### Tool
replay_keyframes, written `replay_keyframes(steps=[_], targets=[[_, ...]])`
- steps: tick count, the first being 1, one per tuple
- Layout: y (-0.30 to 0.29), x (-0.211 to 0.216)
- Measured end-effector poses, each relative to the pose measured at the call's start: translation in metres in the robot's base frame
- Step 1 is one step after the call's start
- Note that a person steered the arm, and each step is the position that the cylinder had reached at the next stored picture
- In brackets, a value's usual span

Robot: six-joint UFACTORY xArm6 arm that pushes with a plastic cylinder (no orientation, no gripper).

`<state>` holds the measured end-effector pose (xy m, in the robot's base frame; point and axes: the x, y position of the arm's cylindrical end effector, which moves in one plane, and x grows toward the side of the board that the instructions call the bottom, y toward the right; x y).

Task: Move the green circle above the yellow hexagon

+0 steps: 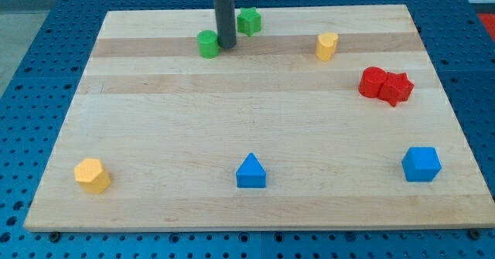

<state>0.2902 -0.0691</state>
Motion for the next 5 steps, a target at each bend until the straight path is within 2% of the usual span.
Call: replay_keyframes(steps=[2, 5], targets=[[-0.062, -0.001], [-0.122, -0.003]])
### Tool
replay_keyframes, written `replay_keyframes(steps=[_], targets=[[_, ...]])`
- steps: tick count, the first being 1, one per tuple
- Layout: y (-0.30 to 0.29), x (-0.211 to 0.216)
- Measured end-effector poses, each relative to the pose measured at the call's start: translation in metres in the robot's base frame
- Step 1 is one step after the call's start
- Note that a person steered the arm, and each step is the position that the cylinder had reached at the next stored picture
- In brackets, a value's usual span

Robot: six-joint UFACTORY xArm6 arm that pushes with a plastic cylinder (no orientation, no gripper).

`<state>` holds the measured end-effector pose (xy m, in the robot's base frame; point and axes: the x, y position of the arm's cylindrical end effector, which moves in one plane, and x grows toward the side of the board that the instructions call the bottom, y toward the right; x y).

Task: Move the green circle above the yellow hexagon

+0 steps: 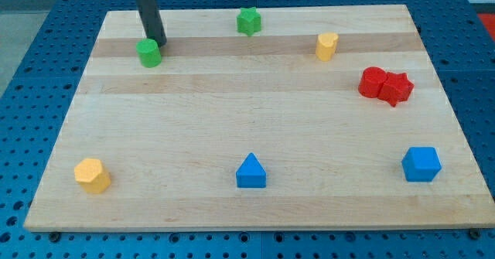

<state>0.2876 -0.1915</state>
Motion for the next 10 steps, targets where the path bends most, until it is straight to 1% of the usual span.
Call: replay_keyframes(steps=[2, 3, 5, 6, 10], targets=[[-0.031, 0.035], [-0.034, 0.056], [-0.008, 0.058], [-0.008, 0.076], [-0.008, 0.168]])
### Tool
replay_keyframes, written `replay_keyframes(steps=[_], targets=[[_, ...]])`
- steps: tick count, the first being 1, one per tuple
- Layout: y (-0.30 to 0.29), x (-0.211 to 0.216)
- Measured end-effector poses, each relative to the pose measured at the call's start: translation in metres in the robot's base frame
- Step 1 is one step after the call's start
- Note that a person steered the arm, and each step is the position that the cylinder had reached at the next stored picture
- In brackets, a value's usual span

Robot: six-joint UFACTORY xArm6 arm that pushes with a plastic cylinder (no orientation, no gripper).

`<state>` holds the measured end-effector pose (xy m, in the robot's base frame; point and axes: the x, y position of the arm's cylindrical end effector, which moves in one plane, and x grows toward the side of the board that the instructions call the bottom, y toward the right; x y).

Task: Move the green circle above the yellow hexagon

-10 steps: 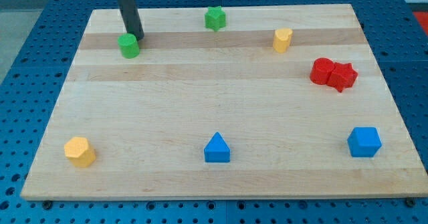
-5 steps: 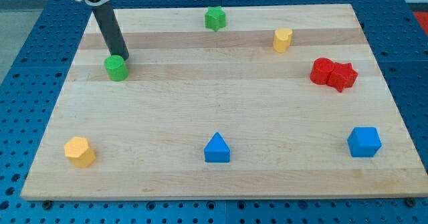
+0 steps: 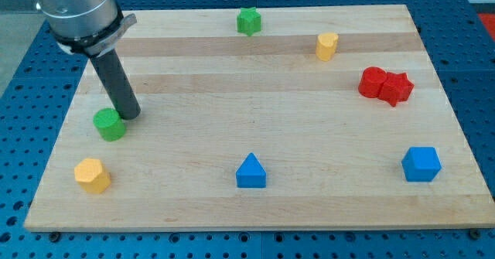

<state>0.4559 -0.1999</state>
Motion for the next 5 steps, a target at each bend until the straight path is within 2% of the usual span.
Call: replay_keyframes(steps=[2, 3, 5], targets=[[-0.005, 0.026], [-0.005, -0.001], [-0.046, -0.010]])
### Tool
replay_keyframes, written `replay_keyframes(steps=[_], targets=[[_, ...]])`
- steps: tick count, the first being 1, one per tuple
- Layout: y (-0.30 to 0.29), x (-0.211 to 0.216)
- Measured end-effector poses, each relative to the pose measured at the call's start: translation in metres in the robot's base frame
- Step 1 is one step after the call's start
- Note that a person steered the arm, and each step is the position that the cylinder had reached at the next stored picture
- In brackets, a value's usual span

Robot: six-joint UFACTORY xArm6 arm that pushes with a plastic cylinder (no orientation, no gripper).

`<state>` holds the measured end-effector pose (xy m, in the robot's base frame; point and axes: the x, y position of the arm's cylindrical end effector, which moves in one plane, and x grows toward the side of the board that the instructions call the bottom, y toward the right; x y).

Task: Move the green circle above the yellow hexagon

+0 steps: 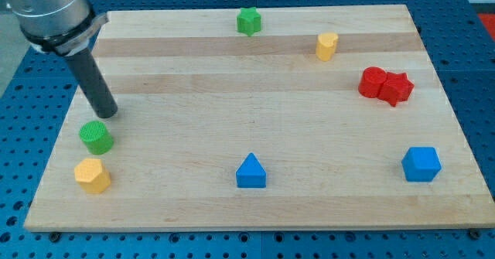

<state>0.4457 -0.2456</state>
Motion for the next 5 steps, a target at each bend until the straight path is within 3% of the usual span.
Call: replay_keyframes(steps=[5], targets=[[-0.008, 0.070]])
